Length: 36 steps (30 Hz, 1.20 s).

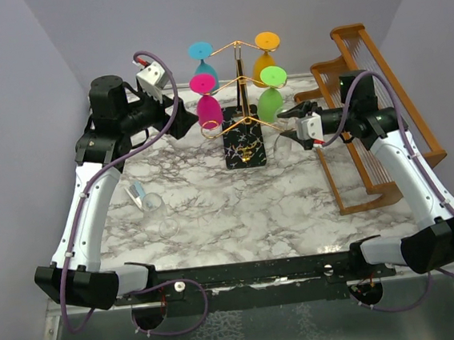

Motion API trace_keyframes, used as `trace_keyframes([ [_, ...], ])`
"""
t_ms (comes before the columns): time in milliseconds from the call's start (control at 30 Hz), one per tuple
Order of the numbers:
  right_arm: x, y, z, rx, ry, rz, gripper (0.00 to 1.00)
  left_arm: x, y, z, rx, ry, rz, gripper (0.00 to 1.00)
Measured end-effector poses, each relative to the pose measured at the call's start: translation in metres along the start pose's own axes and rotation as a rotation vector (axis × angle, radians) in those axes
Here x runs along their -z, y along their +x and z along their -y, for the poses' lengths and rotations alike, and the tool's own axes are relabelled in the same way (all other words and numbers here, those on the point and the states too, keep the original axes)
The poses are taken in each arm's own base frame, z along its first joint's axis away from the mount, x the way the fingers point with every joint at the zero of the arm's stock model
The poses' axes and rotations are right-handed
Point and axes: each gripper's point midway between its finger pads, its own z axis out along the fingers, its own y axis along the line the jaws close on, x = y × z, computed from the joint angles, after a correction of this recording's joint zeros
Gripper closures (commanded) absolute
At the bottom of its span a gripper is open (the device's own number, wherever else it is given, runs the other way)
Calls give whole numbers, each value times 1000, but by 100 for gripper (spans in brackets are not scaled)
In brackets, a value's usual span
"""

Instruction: Place the wine glass upside down on the wine glass rack

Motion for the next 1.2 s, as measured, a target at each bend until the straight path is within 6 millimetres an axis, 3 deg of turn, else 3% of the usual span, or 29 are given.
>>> trace_keyframes([
  [500, -2, -23, -10, -48, -27, 112, 48, 0, 6, -1, -18, 2, -17, 11],
  [700, 4, -36, -12, -65, -26, 127, 39, 7, 27, 5, -89, 42, -105, 11],
  [967, 21, -50, -14, -74, -2, 66, 19, 50, 68, 24, -272, 129, -318, 11],
  [1100, 30, -50, -15, -113, 21, 1, 16, 81, 82, 34, -363, 149, -409, 12],
  [1200, 38, -51, -15, -141, 46, -45, 3, 99, 97, 38, -399, 159, -475, 16],
])
